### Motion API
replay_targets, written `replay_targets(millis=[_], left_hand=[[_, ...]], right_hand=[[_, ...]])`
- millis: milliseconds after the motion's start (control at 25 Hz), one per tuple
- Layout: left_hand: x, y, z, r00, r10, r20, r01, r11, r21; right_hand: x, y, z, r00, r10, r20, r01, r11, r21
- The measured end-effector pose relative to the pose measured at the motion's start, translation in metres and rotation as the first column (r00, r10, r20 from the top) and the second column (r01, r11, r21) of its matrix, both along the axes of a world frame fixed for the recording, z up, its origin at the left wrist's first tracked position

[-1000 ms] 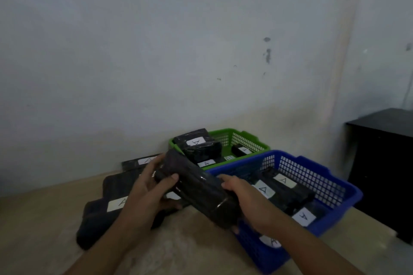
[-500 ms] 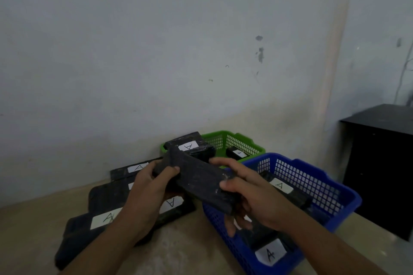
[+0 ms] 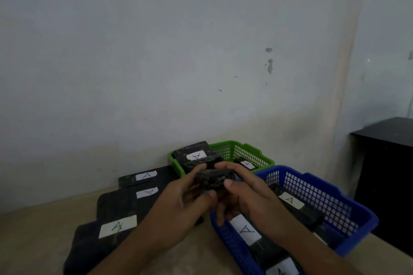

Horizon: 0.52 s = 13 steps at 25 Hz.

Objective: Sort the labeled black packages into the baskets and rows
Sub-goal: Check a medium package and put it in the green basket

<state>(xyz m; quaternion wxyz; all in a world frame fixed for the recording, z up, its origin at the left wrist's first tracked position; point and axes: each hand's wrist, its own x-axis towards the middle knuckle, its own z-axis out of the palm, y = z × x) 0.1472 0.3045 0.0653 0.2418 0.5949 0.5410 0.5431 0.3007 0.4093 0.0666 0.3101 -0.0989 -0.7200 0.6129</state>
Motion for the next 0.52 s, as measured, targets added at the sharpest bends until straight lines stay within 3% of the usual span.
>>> replay_targets(millis=[160,360,520], left_hand=[[0.0,0.0,0.003,0.992,0.124,0.004,-0.124,0.99,0.065],[0.014,0.0,-0.002,0.973,0.233,-0.01,-0.23,0.967,0.113],[0.002,0.003,-0.01,0.953,0.303,0.006,-0.299,0.939,0.172]], right_hand=[[-0.003,-0.013,0.005,0.996,-0.086,-0.027,0.089,0.986,0.143],[-0.013,-0.019,0.0,0.927,-0.362,-0.101,0.372,0.84,0.396],[-0.012,-0.028,0.006,0.98,-0.197,-0.007,0.188,0.925,0.331]])
